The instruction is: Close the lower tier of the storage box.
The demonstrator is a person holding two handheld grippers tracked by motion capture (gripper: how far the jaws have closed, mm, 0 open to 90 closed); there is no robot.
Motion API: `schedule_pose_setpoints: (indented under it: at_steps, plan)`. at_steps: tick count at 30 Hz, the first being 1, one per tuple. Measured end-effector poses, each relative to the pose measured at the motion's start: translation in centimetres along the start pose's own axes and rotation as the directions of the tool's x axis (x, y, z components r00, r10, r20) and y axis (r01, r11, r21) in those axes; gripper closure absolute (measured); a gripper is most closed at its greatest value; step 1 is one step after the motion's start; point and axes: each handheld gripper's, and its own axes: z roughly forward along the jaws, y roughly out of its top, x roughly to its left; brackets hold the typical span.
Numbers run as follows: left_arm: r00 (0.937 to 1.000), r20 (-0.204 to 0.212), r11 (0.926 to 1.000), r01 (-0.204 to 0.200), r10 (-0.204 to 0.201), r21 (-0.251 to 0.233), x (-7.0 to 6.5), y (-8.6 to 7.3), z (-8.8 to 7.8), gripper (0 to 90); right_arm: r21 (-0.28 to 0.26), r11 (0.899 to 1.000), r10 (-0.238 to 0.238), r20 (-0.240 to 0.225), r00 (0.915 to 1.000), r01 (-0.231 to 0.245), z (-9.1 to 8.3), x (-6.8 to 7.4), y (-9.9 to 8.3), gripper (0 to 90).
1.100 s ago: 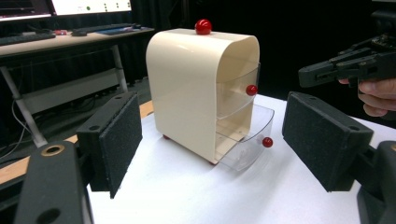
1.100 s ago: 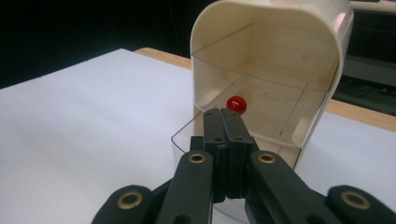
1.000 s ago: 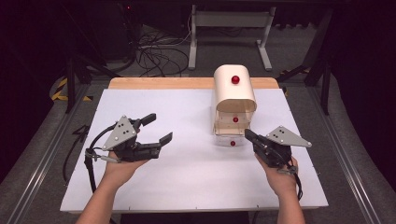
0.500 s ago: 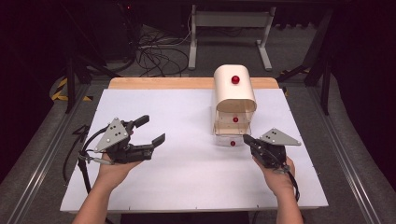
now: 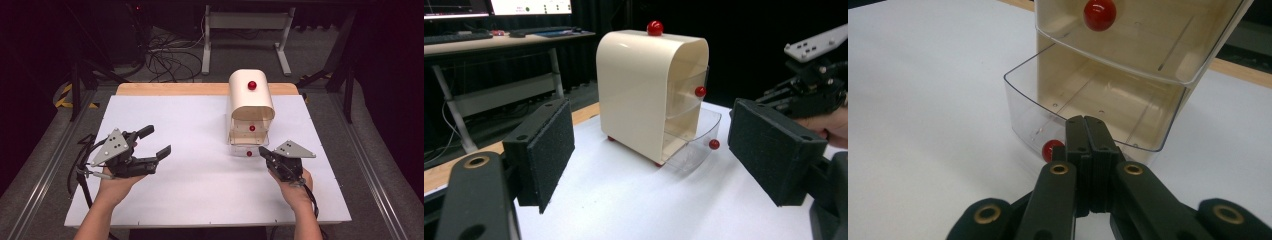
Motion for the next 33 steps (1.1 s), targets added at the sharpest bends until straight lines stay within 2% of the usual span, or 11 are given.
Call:
schedule_pose_setpoints:
  at_steps: [5,12,15,25,33]
  plan:
    - [1.0,-0.002,1.0,0.0,0.0,0.005,0.1,-0.1,-0.1,19.4,0.01,1.0,0.004,-0.02,0.9998,-0.004,0.3,-0.2,-0.4,90.0]
    - [0.9999,0.011,0.9998,0.01,-0.01,0.015,0.1,-0.5,0.1,19.4,0.033,0.999,-0.002,-0.016,0.9999,0.003,0.8,-0.3,-0.8,90.0]
    - [0.9999,0.008,0.9997,0.009,-0.009,0.024,0.1,-0.7,0.1,19.4,0.036,0.999,-0.005,-0.005,1.0,0.005,1.1,-0.3,-0.9,90.0]
    - [0.9998,0.002,0.9998,0.02,-0.02,0.001,0.2,-0.6,-0.2,20.0,0.03,1.0,-0.004,0.022,0.9997,0.004,1.8,-0.6,-1.1,90.0]
    - [0.9995,-0.018,0.9997,0.024,-0.024,0.005,0.7,-0.7,-0.6,20.0,0.021,1.0,-0.005,0.039,0.9992,0.004,2.1,-0.6,-1.1,90.0]
